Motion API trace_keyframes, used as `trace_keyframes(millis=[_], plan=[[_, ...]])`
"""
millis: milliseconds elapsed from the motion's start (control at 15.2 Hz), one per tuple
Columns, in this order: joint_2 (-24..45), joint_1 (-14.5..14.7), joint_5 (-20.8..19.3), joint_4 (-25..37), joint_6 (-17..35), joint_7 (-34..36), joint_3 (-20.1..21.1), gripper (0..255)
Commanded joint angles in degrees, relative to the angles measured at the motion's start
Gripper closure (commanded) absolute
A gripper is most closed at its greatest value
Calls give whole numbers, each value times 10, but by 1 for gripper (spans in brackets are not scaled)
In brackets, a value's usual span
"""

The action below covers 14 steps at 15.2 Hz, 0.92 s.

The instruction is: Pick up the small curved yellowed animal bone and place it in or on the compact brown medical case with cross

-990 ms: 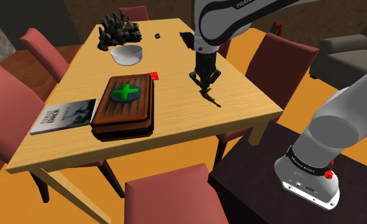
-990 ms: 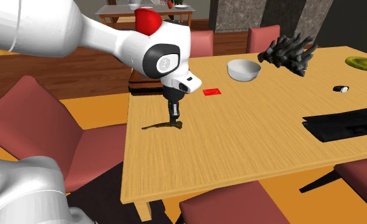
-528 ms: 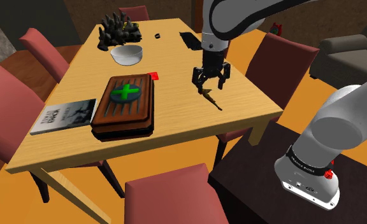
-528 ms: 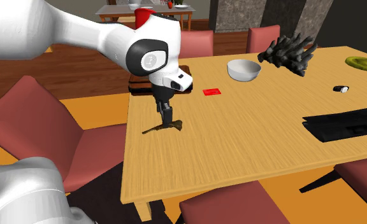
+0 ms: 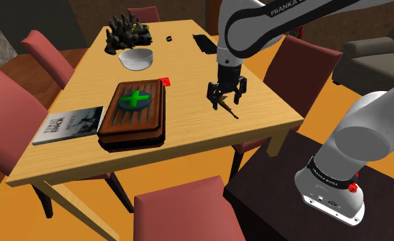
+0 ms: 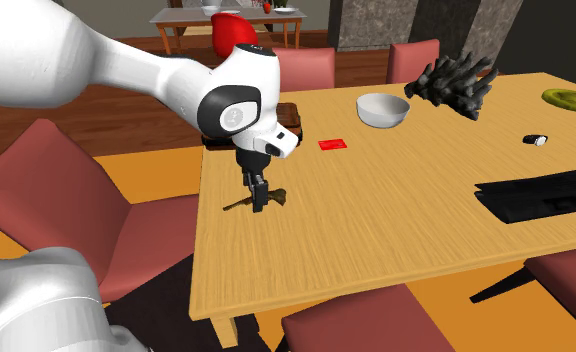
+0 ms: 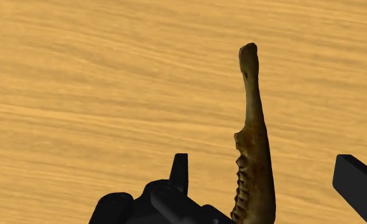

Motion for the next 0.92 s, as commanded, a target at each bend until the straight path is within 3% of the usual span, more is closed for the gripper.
trace_keyframes(millis=[0,396,462,858], plan=[[0,1,1,-3,3,1,1,0],[0,1,1,-2,3,1,1,0],[0,1,1,-2,3,1,1,255],[-2,0,1,-5,4,-1,0,255]])
